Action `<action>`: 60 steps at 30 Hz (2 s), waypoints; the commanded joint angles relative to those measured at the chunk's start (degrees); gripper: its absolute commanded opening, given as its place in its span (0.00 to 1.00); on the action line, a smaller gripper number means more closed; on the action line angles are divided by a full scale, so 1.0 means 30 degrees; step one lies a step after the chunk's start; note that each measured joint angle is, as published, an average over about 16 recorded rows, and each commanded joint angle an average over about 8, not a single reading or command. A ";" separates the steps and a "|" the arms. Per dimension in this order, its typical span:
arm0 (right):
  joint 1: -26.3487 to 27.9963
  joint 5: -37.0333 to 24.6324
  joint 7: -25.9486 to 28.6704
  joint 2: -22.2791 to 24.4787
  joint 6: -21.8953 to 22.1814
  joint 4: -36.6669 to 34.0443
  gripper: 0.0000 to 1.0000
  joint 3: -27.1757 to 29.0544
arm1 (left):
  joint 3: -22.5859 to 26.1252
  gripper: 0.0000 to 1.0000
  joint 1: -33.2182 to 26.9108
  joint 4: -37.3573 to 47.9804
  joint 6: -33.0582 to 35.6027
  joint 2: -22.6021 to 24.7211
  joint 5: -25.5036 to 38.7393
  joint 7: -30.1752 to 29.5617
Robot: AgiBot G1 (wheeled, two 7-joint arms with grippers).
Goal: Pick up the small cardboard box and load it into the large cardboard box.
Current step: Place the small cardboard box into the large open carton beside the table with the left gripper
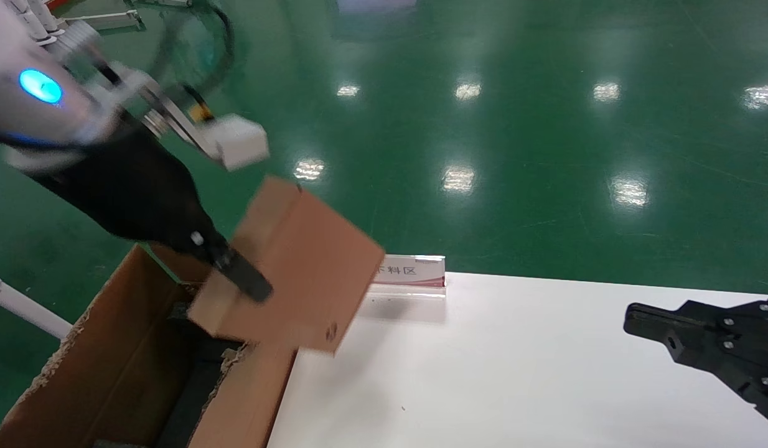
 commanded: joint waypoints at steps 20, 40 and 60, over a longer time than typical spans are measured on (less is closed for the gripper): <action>0.0000 0.0000 0.0000 0.0000 0.0000 0.0000 1.00 0.0000 | 1.2592 0.00 -0.9678 -0.0102 0.0050 0.2581 -0.2253 0.0625; 0.0000 0.0000 0.0000 0.0000 0.0000 0.0000 1.00 0.0000 | 2.0631 0.00 -0.8393 0.2905 0.0046 0.2515 -0.6000 0.2969; 0.0000 0.0000 0.0000 0.0000 0.0000 0.0000 1.00 0.0000 | 2.0821 0.00 -0.4182 0.7483 -0.2299 0.1191 -0.6872 0.5935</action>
